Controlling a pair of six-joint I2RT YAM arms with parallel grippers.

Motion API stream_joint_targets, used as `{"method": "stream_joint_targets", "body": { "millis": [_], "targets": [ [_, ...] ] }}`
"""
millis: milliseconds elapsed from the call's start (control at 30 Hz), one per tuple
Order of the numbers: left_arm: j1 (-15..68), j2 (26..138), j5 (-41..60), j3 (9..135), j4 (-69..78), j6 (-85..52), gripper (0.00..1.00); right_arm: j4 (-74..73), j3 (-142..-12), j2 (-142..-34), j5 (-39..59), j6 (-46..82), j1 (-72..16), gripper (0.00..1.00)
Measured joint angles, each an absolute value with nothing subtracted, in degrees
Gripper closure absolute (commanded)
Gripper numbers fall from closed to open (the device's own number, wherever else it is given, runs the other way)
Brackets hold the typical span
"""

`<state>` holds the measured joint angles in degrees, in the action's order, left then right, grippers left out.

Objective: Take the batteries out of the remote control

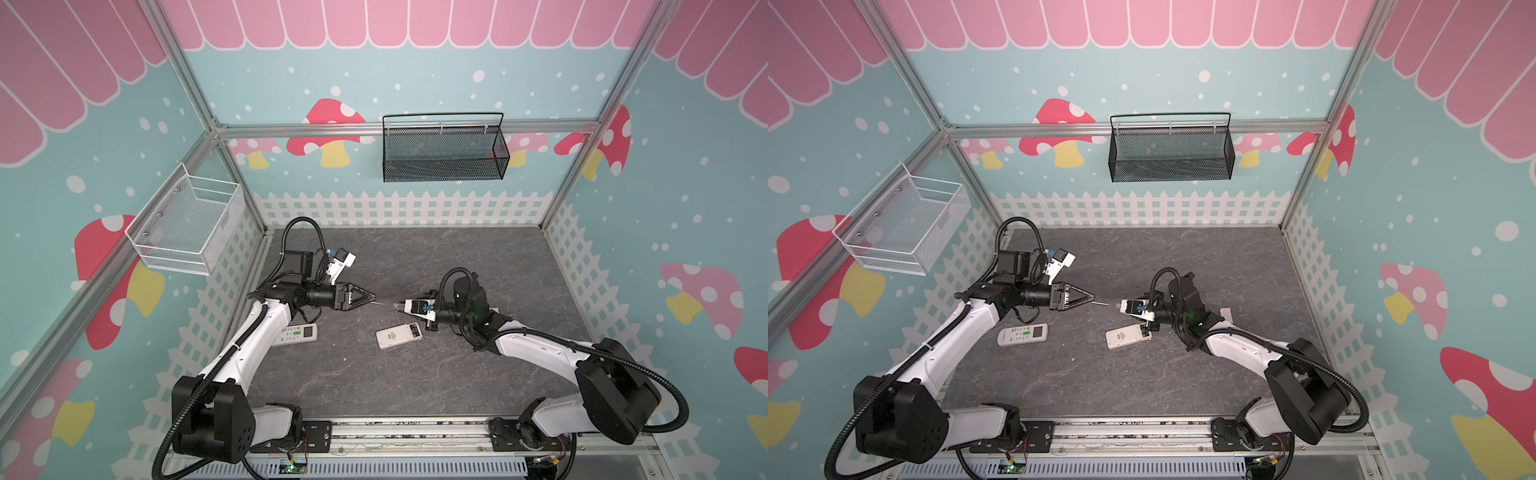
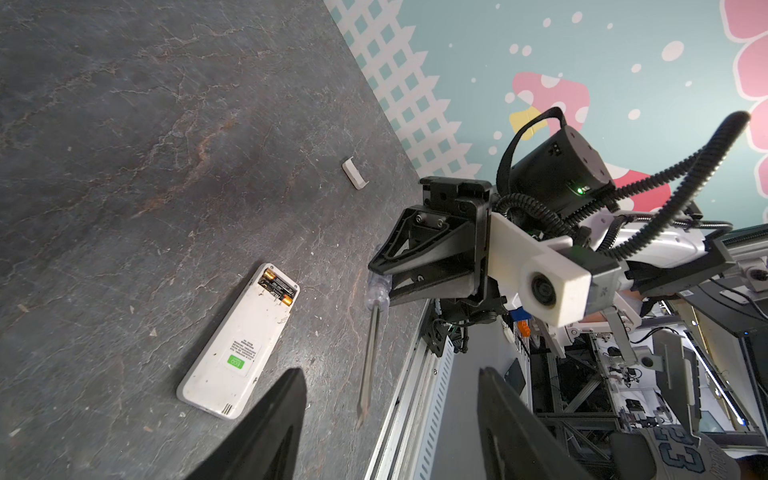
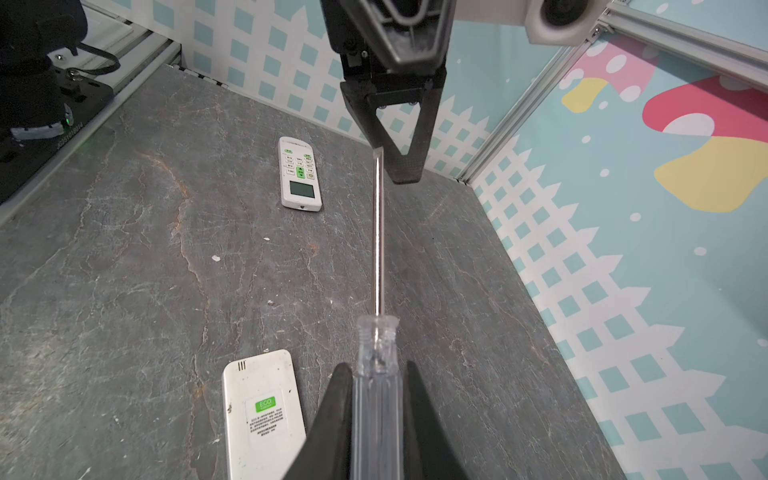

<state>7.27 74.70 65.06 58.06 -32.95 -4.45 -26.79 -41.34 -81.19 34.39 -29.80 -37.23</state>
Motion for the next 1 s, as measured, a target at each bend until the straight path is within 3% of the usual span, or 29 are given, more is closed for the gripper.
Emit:
{"method": "stream_joint_targets", "body": {
  "millis": [200,333,800,1000],
  "targets": [
    [8.05,74.83,65.1,57.45,-33.41,-3.86,0.49,-27.99,-41.34,-82.35,35.05,-28.62,-37.21,0.94],
    [8.99,75.33,64.86,57.45,-33.56,-3.79,0.51,-28.34,-41.5,-83.09,34.89,-28.38,-37.21,0.94],
    [11.25,77.62,59.29,57.23,-33.58,-4.12,0.72,-28.49,-42.87,-84.25,33.82,-28.62,-38.0,0.94],
    [11.88,77.8,58.11,57.23,-32.95,-4.93,1.0,-28.36,-43.55,-84.77,33.5,-28.6,-38.0,0.94]
  ]
}}
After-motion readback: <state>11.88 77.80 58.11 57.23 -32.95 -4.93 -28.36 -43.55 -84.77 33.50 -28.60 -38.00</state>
